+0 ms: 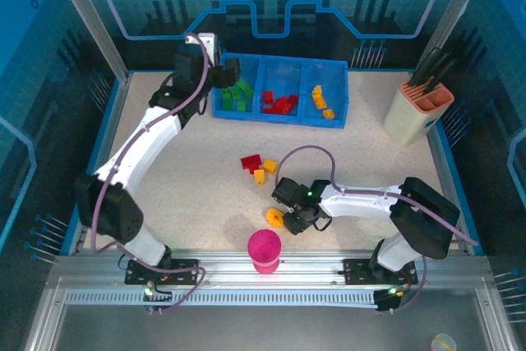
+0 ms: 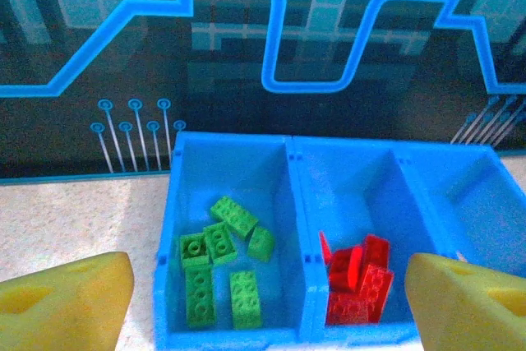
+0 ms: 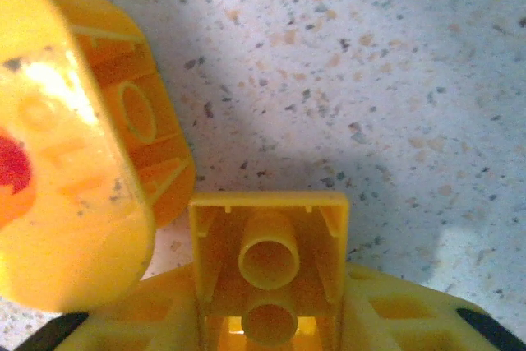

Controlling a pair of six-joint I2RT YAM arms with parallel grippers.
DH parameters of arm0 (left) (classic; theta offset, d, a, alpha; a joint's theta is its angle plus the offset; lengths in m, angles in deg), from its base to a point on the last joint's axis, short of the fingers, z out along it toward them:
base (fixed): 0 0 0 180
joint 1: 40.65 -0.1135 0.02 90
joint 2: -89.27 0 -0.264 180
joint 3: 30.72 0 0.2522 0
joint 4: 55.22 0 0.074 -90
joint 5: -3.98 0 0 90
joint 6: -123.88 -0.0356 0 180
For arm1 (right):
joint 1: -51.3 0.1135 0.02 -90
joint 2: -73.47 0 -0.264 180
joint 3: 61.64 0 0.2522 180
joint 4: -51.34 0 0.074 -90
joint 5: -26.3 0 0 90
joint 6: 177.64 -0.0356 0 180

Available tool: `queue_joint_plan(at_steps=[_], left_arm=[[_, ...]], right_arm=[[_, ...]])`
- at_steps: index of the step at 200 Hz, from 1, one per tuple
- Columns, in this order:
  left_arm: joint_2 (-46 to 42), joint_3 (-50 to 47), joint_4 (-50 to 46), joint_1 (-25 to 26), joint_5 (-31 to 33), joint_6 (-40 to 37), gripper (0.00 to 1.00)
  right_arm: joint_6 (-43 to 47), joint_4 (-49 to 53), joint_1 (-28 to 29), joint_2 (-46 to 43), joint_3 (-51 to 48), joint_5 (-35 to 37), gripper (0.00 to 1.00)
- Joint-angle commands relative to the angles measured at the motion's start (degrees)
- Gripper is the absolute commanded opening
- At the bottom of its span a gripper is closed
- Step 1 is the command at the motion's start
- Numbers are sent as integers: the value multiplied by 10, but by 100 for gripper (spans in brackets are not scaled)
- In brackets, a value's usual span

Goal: Sort the legos into containers by color
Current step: Pick up the lego from the bottom-center of the table, then place the lego in the container.

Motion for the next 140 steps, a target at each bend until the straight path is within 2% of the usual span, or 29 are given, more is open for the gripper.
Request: queue_joint_plan(at_steps=[1,37,45,63,73,112,140], left_arm=[[-67,-34,-29,-7,-19,-45,91],[-143,-70,-132,-8,4,-102,99],[-165,-92,-141,-8,-7,-114,99],[-211,-139,-163,-8,-75,-146,99],[-231,-160,-178,-8,-86,-145,99],[-277,-217,-211,-8,-84,-146,99],[-296,-247,-208,-8,-83,-148,99]], right_arm=[[8,26,-11,-29,2,15,35],[39,71,-91,-129,23,21,35],[56,76,-116,-149,34,24,35],[107,76,-188,-176,73,26,35],[130,63,-234,-178,98,21,34],[190,-51,-354,-116,198,-10,35],[199,-118,-398,-15,283,-14,36]])
